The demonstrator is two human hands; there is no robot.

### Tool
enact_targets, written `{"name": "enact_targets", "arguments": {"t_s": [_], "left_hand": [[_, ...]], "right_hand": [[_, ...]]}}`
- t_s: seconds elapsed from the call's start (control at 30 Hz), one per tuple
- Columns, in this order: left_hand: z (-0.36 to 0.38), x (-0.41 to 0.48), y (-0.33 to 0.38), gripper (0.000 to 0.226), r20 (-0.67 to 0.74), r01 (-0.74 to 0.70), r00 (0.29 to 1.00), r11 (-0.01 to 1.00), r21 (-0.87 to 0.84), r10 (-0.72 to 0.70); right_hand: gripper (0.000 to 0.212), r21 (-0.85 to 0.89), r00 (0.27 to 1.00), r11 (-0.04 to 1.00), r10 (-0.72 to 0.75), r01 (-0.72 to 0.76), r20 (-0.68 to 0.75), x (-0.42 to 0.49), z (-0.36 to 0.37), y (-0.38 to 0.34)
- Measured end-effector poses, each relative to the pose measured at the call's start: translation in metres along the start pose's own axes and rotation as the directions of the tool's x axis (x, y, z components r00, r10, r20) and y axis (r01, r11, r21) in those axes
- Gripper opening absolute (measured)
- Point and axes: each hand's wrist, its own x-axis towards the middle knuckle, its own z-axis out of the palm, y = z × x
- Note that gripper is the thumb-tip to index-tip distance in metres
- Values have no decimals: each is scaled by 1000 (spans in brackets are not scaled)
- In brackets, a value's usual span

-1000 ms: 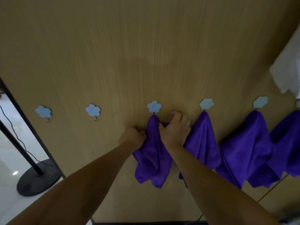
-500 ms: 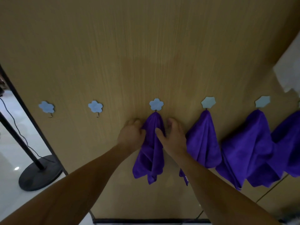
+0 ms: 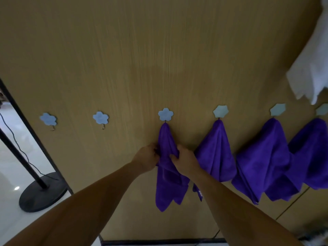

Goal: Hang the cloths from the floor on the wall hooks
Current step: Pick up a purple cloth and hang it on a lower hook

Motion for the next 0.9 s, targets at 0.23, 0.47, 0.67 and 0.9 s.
{"name": "enact_targets", "arguments": {"t_s": [0.23, 0.47, 0.67, 0.9], "left_hand": [[11, -24, -7, 55, -147, 49, 989, 995, 86, -36], [20, -72, 6, 43, -270, -212, 912, 918, 336, 309], [96, -113, 48, 45, 541, -457, 801, 846, 276, 256], [204, -210, 127, 45, 780, -571, 593, 788, 230, 201]], "right_hand": [[53, -135, 986, 983, 136, -123, 92, -44, 0, 2], [63, -133, 942, 932, 335, -337, -36, -127, -3, 3], [65, -149, 812, 800, 581, -581, -51, -245, -40, 29], [55, -160, 623, 602, 758, -782, -191, -427, -129, 78]]}}
